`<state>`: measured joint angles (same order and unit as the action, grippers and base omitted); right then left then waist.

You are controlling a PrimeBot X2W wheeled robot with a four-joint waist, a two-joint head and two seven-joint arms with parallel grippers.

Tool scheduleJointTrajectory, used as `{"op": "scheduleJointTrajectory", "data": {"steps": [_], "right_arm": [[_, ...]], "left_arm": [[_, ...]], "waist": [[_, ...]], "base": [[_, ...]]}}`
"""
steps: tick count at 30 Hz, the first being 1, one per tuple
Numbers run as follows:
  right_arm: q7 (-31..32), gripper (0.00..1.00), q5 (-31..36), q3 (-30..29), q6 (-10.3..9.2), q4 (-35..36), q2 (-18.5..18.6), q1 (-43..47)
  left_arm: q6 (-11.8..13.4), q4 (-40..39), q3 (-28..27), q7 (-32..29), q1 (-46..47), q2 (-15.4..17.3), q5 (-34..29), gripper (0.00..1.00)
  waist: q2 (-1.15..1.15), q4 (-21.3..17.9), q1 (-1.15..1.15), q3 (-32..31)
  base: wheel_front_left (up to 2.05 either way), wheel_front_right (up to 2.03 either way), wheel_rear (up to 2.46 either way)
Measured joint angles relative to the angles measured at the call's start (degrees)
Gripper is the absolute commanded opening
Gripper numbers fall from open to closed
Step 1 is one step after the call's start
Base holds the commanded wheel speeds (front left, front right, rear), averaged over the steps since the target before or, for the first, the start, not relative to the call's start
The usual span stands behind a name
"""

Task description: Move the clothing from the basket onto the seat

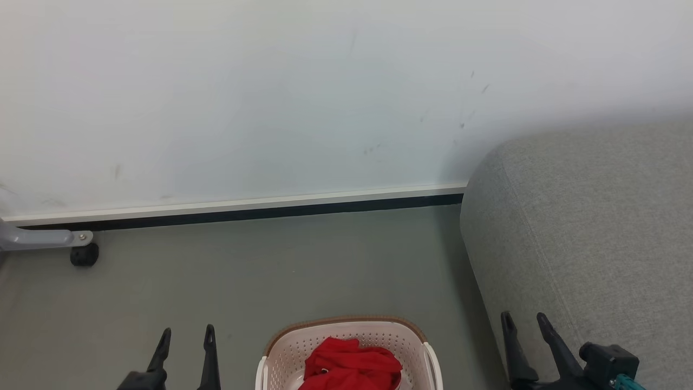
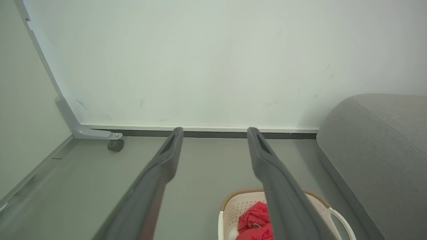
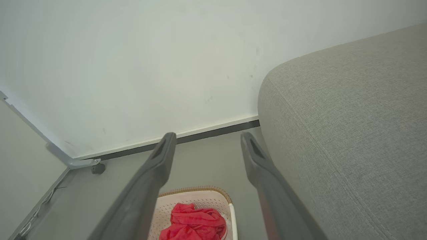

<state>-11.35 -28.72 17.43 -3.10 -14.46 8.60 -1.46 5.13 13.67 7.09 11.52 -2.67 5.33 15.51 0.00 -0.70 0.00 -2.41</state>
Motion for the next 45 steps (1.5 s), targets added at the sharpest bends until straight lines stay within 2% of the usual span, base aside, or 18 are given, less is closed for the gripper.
{"op": "scheduleJointTrajectory", "data": {"steps": [15, 31, 39, 45], "right_arm": [[-2.92, 1.0, 10.13, 3.41, -1.0, 0.16, 1.09, 1.07], [-2.93, 1.0, 10.78, 2.94, -0.99, 1.18, 1.14, 1.16], [-2.93, 1.0, 11.4, 1.56, -1.21, 4.16, 1.46, 1.07], [-2.93, 1.0, 12.18, 0.37, -1.52, 6.83, 1.63, -0.6]], "left_arm": [[1.99, -0.08, 0.83, 2.78, -1.73, 0.36, -12.17, 1.0], [1.91, -1.04, 1.07, 2.79, -2.48, 0.69, -12.63, 1.0], [-0.2, -0.79, 4.36, 2.79, 0.87, 0.9, -13.72, 1.0], [-1.68, 3.24, 6.89, 2.79, 3.76, 0.42, -15.34, 1.0]], "waist": [[0.0, -0.14, 0.0, -0.49], [0.0, -0.52, 0.0, 1.24], [0.0, -0.89, 0.0, 5.15], [0.0, -1.71, 0.0, 9.55]], "base": [[0.0, 0.0, 0.0], [0.0, 0.0, 0.0], [0.0, 0.0, 0.0], [0.0, 0.0, 0.0]]}}
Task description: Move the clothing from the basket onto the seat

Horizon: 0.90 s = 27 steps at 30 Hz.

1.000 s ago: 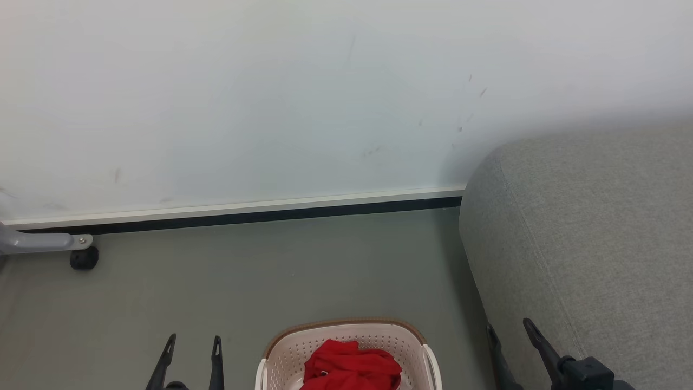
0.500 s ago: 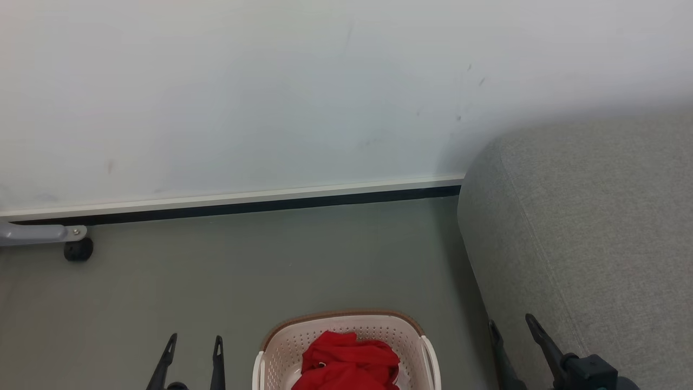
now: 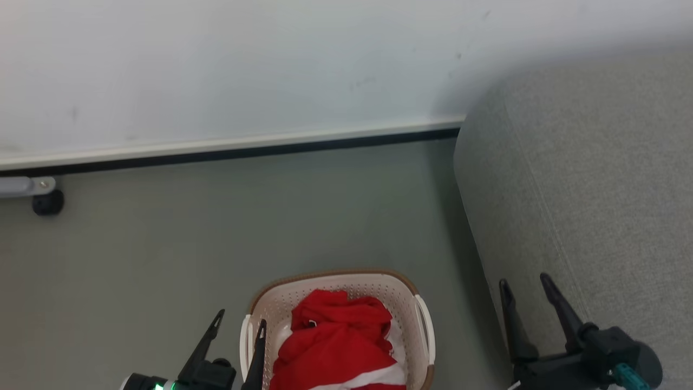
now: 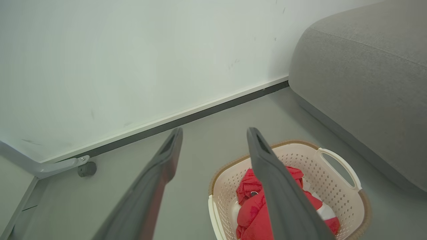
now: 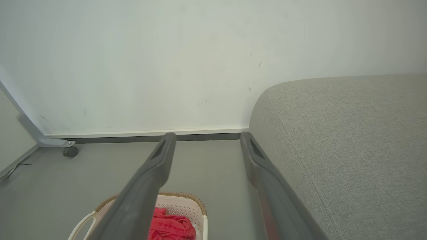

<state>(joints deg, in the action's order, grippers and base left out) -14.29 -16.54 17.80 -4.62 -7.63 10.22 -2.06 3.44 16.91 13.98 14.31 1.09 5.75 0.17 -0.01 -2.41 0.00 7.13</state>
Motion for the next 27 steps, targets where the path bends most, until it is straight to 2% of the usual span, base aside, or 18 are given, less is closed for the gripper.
{"op": "scheduleJointTrajectory", "data": {"steps": [12, 27], "right_arm": [[-0.41, 1.0, 2.41, -1.76, -0.33, 4.63, 1.99, -6.86], [-0.42, 1.0, 3.61, -1.53, -0.15, 10.96, 1.18, -13.82]], "left_arm": [[-1.49, 9.5, 2.49, -2.32, 8.68, -0.66, -1.77, 1.0], [-2.85, 19.03, 3.77, -5.73, 19.45, -0.81, -3.93, 1.0]], "waist": [[0.0, -3.56, -0.01, 9.47], [-0.01, -7.83, -0.01, 22.23]], "base": [[0.0, 0.0, 0.0], [0.0, 0.0, 0.0]]}}
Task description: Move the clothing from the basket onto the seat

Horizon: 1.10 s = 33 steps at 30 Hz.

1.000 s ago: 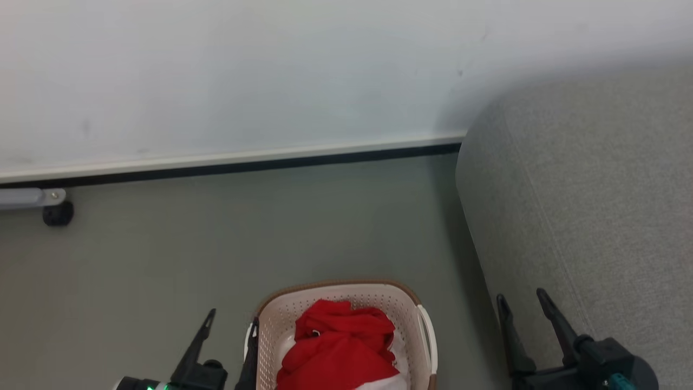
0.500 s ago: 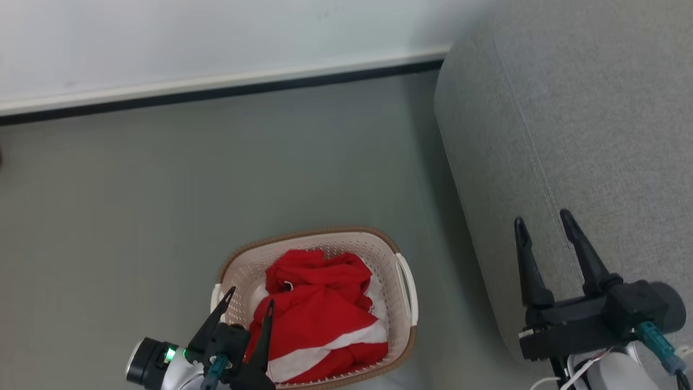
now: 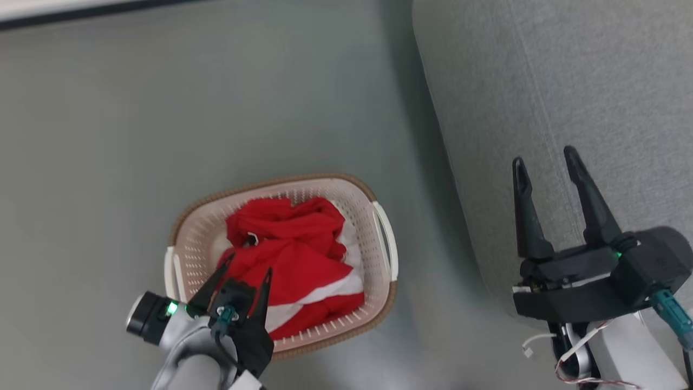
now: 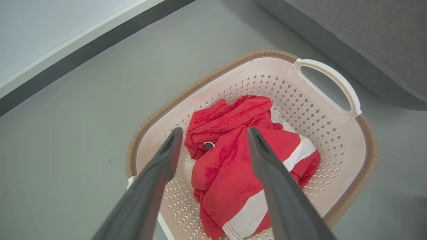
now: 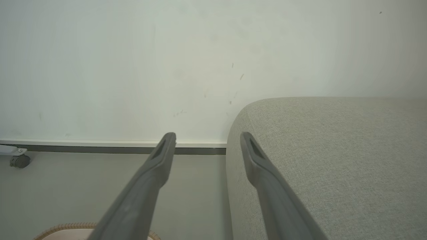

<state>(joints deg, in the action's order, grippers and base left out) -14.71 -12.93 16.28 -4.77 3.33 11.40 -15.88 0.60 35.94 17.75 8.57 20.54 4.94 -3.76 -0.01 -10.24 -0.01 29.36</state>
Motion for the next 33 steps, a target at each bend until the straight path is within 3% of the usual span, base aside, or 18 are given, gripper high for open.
{"op": "scheduleJointTrajectory", "data": {"steps": [30, 31, 32, 33], "right_arm": [[-0.01, 1.0, 1.55, -1.07, 1.1, 3.74, -3.44, -14.16], [-0.01, 1.0, 1.58, -1.08, 1.23, 3.6, -3.59, -14.32], [-0.01, 1.0, 1.8, -1.08, 1.25, 3.43, -3.77, -14.41], [-0.01, 1.0, 1.9, -1.07, 1.26, 3.14, -3.93, -14.51]], "left_arm": [[-3.63, 10.56, 1.01, -6.2, 20.46, 3.89, -3.45, 1.0], [-3.61, 11.06, 1.04, -6.53, 20.72, 3.92, -3.52, 0.98], [-3.61, 11.47, 1.07, -6.53, 20.97, 3.93, -3.56, 0.84], [-3.55, 11.84, 1.09, -6.55, 21.29, 3.93, -3.57, 0.59]], "waist": [[-0.01, -4.46, 0.0, 24.96], [0.0, -4.6, 0.0, 25.45], [0.0, -4.74, 0.0, 25.87], [0.0, -4.9, 0.0, 26.23]], "base": [[0.0, 0.0, 0.0], [0.0, 0.0, 0.0], [0.0, 0.0, 0.0], [0.0, 0.0, 0.0]]}}
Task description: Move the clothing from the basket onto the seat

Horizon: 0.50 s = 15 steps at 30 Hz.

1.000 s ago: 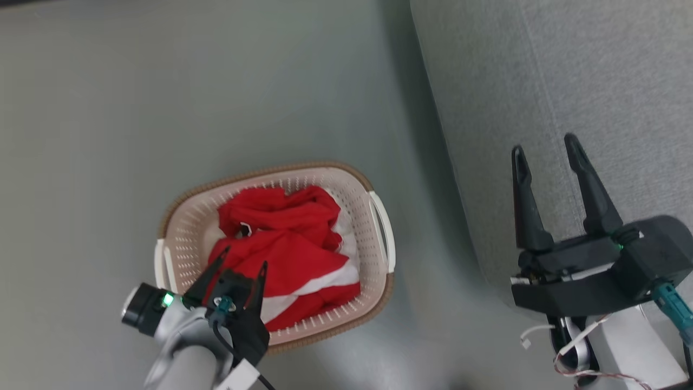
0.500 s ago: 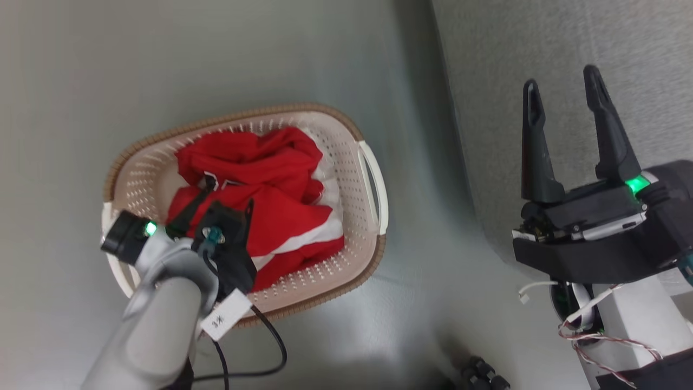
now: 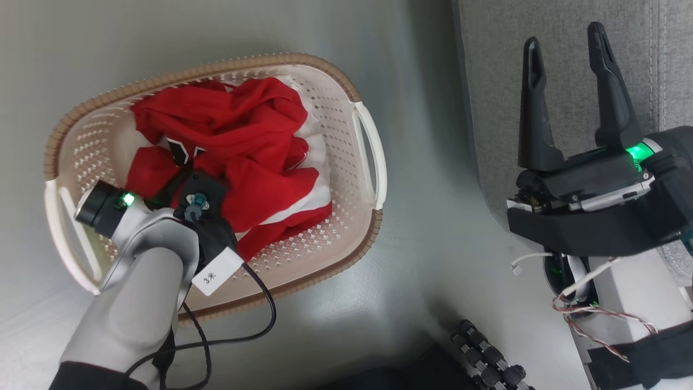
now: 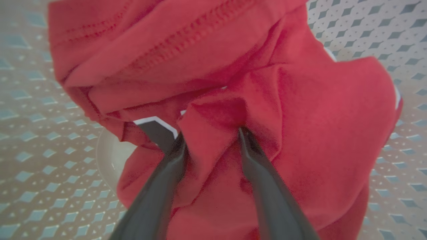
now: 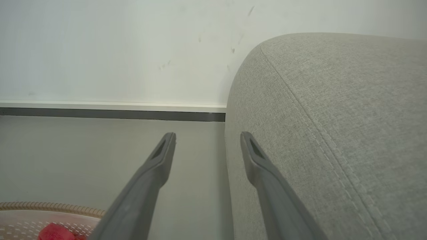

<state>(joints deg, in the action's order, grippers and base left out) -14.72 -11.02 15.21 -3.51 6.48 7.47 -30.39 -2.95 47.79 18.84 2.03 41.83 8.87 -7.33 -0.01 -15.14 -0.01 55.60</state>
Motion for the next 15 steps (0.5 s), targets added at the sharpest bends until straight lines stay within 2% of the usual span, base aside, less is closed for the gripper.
{"op": "scheduleJointTrajectory", "data": {"steps": [1, 2, 3, 4, 15], "right_arm": [[0.0, 1.0, 0.0, 0.0, 0.01, -0.33, -0.12, -0.23], [0.0, 1.0, 0.03, 0.04, 0.07, -0.81, -0.25, -0.53], [0.0, 1.0, 0.04, 0.04, 0.07, -1.25, -0.4, -0.76], [0.0, 1.0, 0.04, 0.04, 0.09, -1.57, -0.57, -0.83], [0.0, 1.0, 0.25, -0.93, 1.01, -6.77, -1.12, -0.97]], "left_arm": [[0.02, 0.25, 0.02, -0.07, 0.33, -0.01, -0.01, 0.48], [0.2, 0.52, 0.03, -0.14, 0.57, -0.03, -0.02, 0.31], [0.42, 0.81, 0.1, -0.13, 0.68, -0.09, -0.09, 0.06], [0.45, 1.13, 0.25, 0.14, 0.76, -0.1, -0.24, 0.0], [0.42, 1.63, 0.51, 7.38, 0.27, -2.24, 0.58, 0.0]], "waist": [[0.0, -0.16, 0.0, 0.27], [0.0, -0.35, 0.0, 0.45], [0.0, -0.54, 0.0, 0.52], [0.0, -0.68, 0.0, 0.47], [0.01, -0.17, 0.01, -3.81]], "base": [[0.0, 0.0, 0.0], [0.0, 0.0, 0.0], [0.0, 0.0, 0.0], [0.0, 0.0, 0.0], [0.0, 0.0, 0.0]]}}
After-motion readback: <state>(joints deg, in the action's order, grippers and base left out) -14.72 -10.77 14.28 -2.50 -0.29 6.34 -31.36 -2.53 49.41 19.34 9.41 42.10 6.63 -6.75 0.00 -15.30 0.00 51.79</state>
